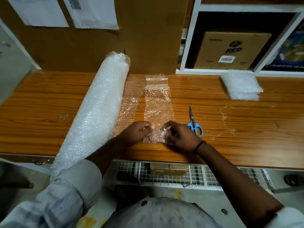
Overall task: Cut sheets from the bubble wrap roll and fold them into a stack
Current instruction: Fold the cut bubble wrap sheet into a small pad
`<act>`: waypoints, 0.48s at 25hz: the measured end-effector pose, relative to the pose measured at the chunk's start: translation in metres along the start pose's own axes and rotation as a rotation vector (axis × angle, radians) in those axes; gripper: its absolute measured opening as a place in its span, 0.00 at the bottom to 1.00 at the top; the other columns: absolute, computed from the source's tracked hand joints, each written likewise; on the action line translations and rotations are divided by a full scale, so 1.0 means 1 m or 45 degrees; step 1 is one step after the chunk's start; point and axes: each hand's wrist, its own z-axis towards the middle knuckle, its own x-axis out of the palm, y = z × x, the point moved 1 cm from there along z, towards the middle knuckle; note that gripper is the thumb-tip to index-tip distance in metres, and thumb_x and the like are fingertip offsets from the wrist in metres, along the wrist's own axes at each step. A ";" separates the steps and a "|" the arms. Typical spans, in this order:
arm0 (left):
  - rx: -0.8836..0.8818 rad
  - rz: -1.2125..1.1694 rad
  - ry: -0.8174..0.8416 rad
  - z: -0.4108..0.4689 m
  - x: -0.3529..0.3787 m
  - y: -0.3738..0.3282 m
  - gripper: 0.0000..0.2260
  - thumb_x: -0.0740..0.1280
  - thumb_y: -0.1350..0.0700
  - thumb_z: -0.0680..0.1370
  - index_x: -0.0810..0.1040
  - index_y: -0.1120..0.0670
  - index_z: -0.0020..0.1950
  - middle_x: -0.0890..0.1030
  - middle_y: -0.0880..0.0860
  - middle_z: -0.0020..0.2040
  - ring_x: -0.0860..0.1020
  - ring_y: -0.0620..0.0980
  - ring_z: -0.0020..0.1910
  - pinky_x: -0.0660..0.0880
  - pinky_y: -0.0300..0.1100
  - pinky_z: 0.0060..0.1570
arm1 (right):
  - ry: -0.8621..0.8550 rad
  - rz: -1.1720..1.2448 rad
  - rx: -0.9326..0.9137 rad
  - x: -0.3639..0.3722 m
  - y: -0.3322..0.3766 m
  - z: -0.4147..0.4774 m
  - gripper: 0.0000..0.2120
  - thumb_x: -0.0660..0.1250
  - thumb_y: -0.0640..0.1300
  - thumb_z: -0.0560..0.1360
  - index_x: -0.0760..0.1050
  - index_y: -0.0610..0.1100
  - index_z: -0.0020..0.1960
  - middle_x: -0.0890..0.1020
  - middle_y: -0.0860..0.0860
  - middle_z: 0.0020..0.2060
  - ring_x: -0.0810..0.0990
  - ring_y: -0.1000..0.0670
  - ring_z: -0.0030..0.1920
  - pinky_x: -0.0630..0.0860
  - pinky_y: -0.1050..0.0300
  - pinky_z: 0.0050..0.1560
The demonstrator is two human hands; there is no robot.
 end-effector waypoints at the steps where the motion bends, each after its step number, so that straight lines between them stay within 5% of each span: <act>1: -0.019 -0.047 -0.128 0.004 -0.002 0.000 0.12 0.62 0.48 0.86 0.81 0.48 0.47 0.82 0.44 0.38 0.78 0.45 0.35 0.75 0.42 0.39 | -0.047 0.000 0.035 -0.003 -0.001 0.010 0.16 0.69 0.41 0.79 0.74 0.47 0.66 0.82 0.52 0.38 0.79 0.50 0.37 0.72 0.55 0.36; 4: -0.060 -0.200 -0.557 0.015 -0.007 -0.002 0.14 0.58 0.43 0.86 0.79 0.48 0.50 0.83 0.47 0.41 0.80 0.47 0.36 0.76 0.47 0.39 | -0.145 -0.028 0.061 -0.011 -0.005 0.045 0.15 0.66 0.37 0.78 0.76 0.44 0.64 0.83 0.50 0.40 0.81 0.48 0.41 0.71 0.56 0.40; 6: -0.033 -0.023 -0.733 0.020 -0.010 0.001 0.12 0.60 0.43 0.85 0.77 0.49 0.55 0.84 0.49 0.48 0.82 0.49 0.43 0.79 0.50 0.43 | -0.221 -0.018 0.071 -0.014 -0.011 0.069 0.13 0.66 0.37 0.78 0.77 0.44 0.62 0.85 0.47 0.42 0.82 0.46 0.44 0.72 0.55 0.41; 12: 0.233 0.767 -0.739 0.022 -0.005 0.015 0.15 0.71 0.45 0.78 0.76 0.49 0.62 0.76 0.50 0.59 0.73 0.50 0.56 0.72 0.45 0.51 | -0.287 -0.056 0.192 -0.011 -0.039 0.116 0.13 0.67 0.39 0.76 0.78 0.46 0.61 0.86 0.43 0.45 0.83 0.39 0.49 0.80 0.46 0.49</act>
